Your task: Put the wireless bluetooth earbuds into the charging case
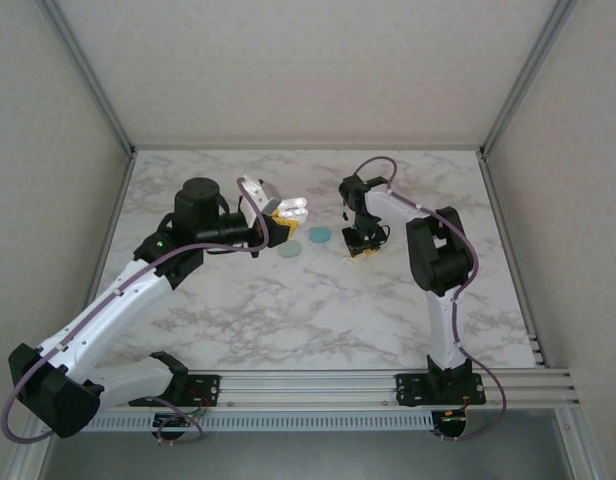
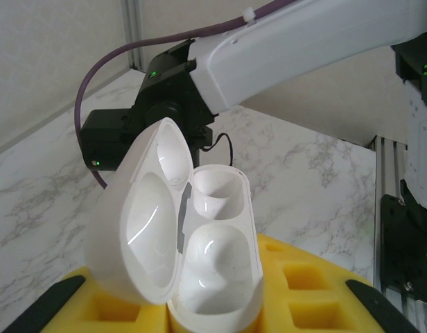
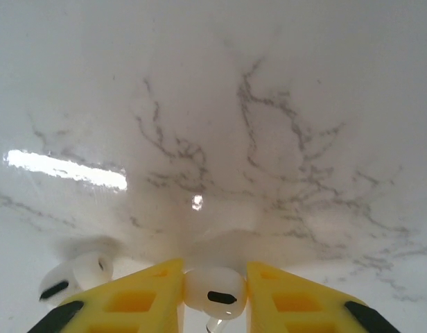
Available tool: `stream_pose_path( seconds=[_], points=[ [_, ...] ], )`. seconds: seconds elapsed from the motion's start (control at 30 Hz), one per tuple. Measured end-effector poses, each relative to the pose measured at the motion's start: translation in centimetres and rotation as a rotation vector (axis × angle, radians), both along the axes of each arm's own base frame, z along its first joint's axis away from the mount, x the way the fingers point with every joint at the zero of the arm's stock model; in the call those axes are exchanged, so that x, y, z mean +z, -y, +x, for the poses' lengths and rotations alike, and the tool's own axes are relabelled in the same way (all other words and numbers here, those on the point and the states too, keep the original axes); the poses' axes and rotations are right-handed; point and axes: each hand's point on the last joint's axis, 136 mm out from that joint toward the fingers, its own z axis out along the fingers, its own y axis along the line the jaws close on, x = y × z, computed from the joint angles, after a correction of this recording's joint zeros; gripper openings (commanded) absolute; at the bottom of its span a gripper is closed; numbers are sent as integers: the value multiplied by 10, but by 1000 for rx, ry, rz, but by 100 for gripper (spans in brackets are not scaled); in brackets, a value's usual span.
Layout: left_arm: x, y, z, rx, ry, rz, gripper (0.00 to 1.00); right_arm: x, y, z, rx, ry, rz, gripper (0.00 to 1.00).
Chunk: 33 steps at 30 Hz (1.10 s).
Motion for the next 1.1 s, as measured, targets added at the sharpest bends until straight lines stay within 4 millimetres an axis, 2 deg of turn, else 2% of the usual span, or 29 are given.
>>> stream_pose_path(
  seconds=[0.07,0.13,0.23,0.27,0.37,0.47,0.57,0.67,0.8,0.93,1.1],
  points=[
    [-3,0,4,15,-13,3,12,14,1,-1,-12,31,15,27],
    [-7,1,8,32,-30,2,12,41,0,-2,-28,90,50,27],
    [-13,4,16,52,-61,-9,12,100,-5,1,-47,234,146,27],
    [-16,5,18,57,-73,-11,12,127,-9,1,-50,301,194,27],
    [-22,10,26,67,-99,-26,12,191,-19,-9,-47,443,326,27],
    [-24,13,29,70,-114,-46,12,246,-31,-21,-27,564,457,27],
    [-20,15,31,69,-110,-66,12,288,-45,-37,17,658,559,27],
    [-16,17,30,59,-101,-80,12,316,-63,-50,75,720,637,27],
    [-14,20,28,45,-96,-85,12,337,-88,-61,143,759,705,27],
    [-15,23,26,35,-100,-83,12,346,-104,-66,185,776,748,28],
    [-15,24,25,30,-101,-83,12,343,-116,-64,205,769,761,28]
  ],
)
